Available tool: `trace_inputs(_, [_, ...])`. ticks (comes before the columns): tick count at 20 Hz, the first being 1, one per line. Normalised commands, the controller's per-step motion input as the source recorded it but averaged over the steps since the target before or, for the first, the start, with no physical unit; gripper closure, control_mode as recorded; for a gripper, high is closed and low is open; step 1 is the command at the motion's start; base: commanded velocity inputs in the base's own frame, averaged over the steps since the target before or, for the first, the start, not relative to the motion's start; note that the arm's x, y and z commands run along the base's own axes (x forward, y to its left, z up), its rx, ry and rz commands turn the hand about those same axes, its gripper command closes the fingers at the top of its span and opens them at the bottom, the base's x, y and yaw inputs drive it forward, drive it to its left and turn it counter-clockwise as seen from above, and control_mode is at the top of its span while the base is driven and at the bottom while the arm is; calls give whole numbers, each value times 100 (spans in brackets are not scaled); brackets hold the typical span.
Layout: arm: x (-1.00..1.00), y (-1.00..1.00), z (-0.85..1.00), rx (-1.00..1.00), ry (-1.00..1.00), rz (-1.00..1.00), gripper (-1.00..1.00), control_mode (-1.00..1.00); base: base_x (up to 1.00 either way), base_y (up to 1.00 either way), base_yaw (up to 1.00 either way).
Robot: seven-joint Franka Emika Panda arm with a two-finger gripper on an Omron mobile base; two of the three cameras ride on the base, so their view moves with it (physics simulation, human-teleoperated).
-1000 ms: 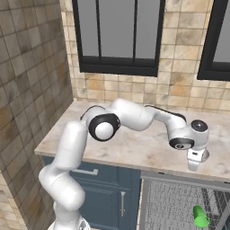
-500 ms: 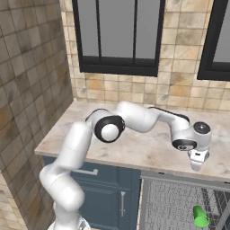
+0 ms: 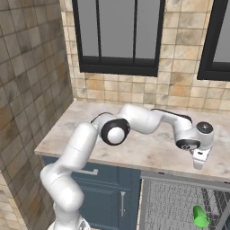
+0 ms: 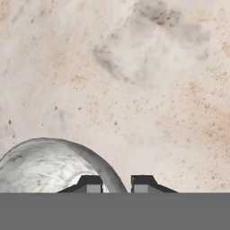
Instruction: Pick up the cup and bowl from the counter, place them in the dishwasher, and close the dishwasher door.
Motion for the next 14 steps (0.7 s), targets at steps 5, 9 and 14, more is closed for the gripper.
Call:
trace_inputs(5, [-9,0,0,2,-7,0,100,-100,0,0,0])
trace_inputs(9, [-22,73,-5,-3,-4,0,100,-100,0,0,0])
trace_inputs(14, [-20,82,-11,-10,-3,1,100,-100,0,0,0])
